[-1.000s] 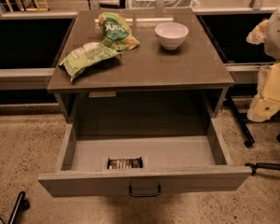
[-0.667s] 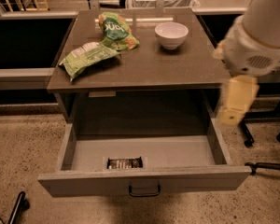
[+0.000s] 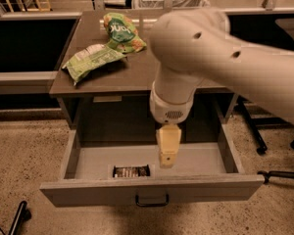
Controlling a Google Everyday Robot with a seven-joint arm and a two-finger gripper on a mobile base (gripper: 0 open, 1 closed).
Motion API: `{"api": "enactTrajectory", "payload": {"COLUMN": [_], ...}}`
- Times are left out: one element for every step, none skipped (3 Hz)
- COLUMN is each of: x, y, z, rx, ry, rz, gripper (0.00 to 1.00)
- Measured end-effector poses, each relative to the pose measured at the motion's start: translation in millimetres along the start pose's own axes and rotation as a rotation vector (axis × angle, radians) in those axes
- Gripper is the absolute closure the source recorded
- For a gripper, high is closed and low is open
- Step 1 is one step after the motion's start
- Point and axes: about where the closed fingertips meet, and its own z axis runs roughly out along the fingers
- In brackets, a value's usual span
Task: Pick rxbar chocolate from top drawer and place on counter
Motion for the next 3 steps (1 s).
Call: {"api": "enactTrajectory", "payload": {"x": [1, -2, -36], "y": [0, -3, -41], "z": [0, 3, 51], "rx": [0.003, 0.002, -0.019], "ry": [0.0, 0.001, 0.006], "rz": [0.002, -0.01, -0.151], "gripper": [0.0, 0.0, 0.0]}}
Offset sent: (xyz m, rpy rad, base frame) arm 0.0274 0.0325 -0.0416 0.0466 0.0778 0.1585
